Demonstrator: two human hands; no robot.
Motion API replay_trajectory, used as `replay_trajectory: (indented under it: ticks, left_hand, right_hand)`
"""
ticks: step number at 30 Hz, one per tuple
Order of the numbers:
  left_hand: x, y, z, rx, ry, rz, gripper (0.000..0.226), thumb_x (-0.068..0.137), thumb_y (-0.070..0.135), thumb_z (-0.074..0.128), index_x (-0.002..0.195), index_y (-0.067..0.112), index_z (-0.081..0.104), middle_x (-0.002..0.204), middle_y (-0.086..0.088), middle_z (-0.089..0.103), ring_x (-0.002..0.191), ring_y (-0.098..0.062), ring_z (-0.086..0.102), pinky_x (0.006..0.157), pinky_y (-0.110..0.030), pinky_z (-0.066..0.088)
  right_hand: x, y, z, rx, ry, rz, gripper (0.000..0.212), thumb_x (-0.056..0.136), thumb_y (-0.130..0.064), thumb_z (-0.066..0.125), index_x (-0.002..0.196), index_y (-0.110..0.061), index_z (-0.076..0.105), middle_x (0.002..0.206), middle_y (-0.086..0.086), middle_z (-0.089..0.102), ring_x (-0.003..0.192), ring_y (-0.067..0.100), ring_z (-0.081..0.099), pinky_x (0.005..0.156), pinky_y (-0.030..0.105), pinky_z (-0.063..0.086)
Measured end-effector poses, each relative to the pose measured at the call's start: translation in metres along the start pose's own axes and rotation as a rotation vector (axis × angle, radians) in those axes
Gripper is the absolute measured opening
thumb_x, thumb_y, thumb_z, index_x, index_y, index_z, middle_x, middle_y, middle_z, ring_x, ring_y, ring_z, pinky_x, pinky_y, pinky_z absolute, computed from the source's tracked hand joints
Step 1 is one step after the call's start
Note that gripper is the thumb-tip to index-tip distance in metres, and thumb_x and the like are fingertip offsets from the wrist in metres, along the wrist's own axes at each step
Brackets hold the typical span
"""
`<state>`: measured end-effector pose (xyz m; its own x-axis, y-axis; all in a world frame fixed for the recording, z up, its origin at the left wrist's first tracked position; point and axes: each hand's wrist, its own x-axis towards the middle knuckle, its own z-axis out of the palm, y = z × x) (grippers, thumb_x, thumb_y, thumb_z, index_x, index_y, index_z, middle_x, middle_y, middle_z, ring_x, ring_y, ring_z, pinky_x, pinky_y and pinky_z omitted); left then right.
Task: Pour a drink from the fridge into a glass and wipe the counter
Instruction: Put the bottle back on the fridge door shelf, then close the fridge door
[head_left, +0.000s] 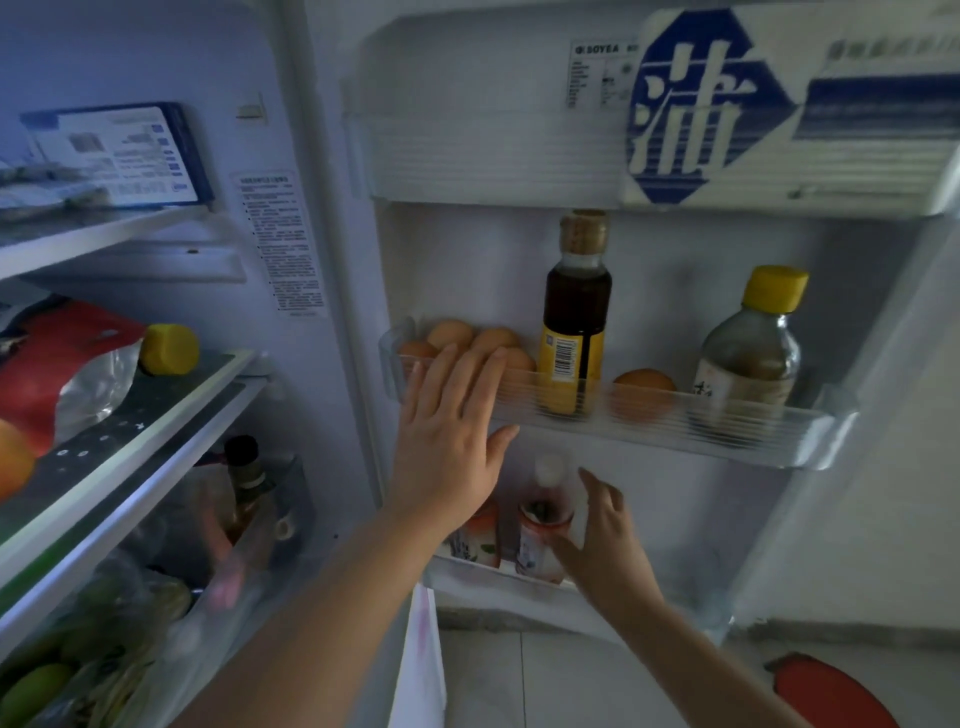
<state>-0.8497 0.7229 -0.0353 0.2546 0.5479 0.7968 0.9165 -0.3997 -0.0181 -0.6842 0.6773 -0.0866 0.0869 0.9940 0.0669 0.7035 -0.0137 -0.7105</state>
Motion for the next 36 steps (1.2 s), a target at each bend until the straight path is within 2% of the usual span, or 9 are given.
replay_trajectory:
  ticks: [4, 7, 11, 17, 21, 27, 30, 33, 36]
  left_hand:
    - [0.000, 0.001, -0.003, -0.012, -0.012, -0.015, 0.066, 0.084, 0.041, 0.057, 0.139, 0.012, 0.035, 0.140, -0.012, 0.049, 0.134, -0.031, 0.039, 0.112, -0.053, 0.031]
    - [0.000, 0.003, -0.008, -0.009, -0.037, -0.023, 0.067, 0.082, 0.040, 0.061, 0.139, 0.010, 0.038, 0.140, -0.012, 0.049, 0.134, -0.031, 0.039, 0.112, -0.052, 0.030]
    - [0.002, 0.006, -0.014, 0.011, -0.082, -0.035, 0.073, 0.073, 0.037, 0.075, 0.134, 0.008, 0.047, 0.135, -0.013, 0.055, 0.129, -0.034, 0.049, 0.109, -0.055, 0.035]
    - [0.006, 0.009, -0.026, 0.002, -0.163, -0.080, 0.068, 0.071, 0.037, 0.076, 0.129, 0.010, 0.053, 0.129, -0.011, 0.059, 0.126, -0.033, 0.052, 0.108, -0.055, 0.036]
    - [0.008, 0.010, -0.034, 0.000, -0.194, -0.094, 0.066, 0.075, 0.039, 0.073, 0.131, 0.011, 0.052, 0.132, -0.010, 0.058, 0.129, -0.032, 0.049, 0.111, -0.053, 0.030]
    - [0.002, 0.012, -0.053, -0.075, -0.250, -0.136, 0.067, 0.086, 0.039, 0.059, 0.143, 0.015, 0.034, 0.150, -0.005, 0.037, 0.144, -0.026, 0.024, 0.119, -0.047, 0.008]
    - [-0.002, 0.013, -0.072, -0.103, -0.277, -0.187, 0.065, 0.092, 0.037, 0.051, 0.147, 0.018, 0.023, 0.155, -0.002, 0.026, 0.147, -0.024, 0.013, 0.119, -0.046, 0.000]
    - [-0.013, 0.018, -0.096, -0.070, -0.330, -0.247, 0.064, 0.095, 0.027, 0.044, 0.150, 0.018, 0.013, 0.159, -0.001, 0.015, 0.148, -0.024, 0.004, 0.119, -0.046, -0.003]
    - [-0.032, 0.024, -0.120, -0.014, -0.328, -0.290, 0.065, 0.094, 0.018, 0.043, 0.151, 0.018, 0.011, 0.159, -0.001, 0.013, 0.148, -0.022, 0.003, 0.120, -0.046, 0.000]
  right_hand:
    - [-0.034, -0.023, -0.021, -0.143, 0.110, -0.269, 0.054, 0.084, -0.018, 0.063, 0.134, -0.022, 0.042, 0.137, -0.003, 0.044, 0.122, 0.017, 0.049, 0.096, 0.029, 0.046]
    - [-0.050, -0.040, -0.041, -0.306, 0.330, -0.483, 0.050, 0.077, -0.017, 0.071, 0.124, -0.018, 0.054, 0.126, 0.000, 0.057, 0.113, 0.020, 0.057, 0.092, 0.031, 0.049]
    - [-0.045, -0.058, -0.071, -0.512, 0.525, -0.589, 0.058, 0.072, -0.016, 0.074, 0.125, -0.013, 0.052, 0.126, 0.006, 0.059, 0.119, 0.024, 0.053, 0.105, 0.041, 0.039]
    - [-0.030, -0.061, -0.081, -0.737, 0.413, -0.394, 0.069, 0.075, -0.025, 0.072, 0.135, -0.010, 0.043, 0.136, 0.006, 0.050, 0.130, 0.023, 0.043, 0.111, 0.039, 0.018]
    - [-0.033, -0.066, -0.082, -0.739, 0.422, -0.380, 0.065, 0.074, -0.023, 0.071, 0.133, -0.012, 0.044, 0.133, 0.004, 0.051, 0.129, 0.022, 0.043, 0.113, 0.040, 0.021]
    - [-0.054, -0.081, -0.074, -0.713, 0.371, -0.359, 0.068, 0.078, -0.016, 0.063, 0.140, -0.011, 0.034, 0.140, 0.005, 0.042, 0.134, 0.023, 0.034, 0.116, 0.044, 0.017]
    - [-0.071, -0.092, -0.068, -0.682, 0.321, -0.365, 0.075, 0.081, -0.026, 0.060, 0.144, -0.011, 0.023, 0.145, 0.004, 0.032, 0.138, 0.023, 0.026, 0.119, 0.045, 0.011]
    - [-0.091, -0.103, -0.059, -0.723, 0.284, -0.385, 0.077, 0.085, -0.026, 0.056, 0.146, -0.010, 0.012, 0.148, 0.007, 0.024, 0.140, 0.024, 0.018, 0.119, 0.045, 0.005]
    - [-0.114, -0.117, -0.054, -0.694, 0.219, -0.454, 0.072, 0.087, -0.020, 0.052, 0.147, -0.011, 0.013, 0.150, 0.008, 0.024, 0.140, 0.026, 0.018, 0.118, 0.043, 0.004]
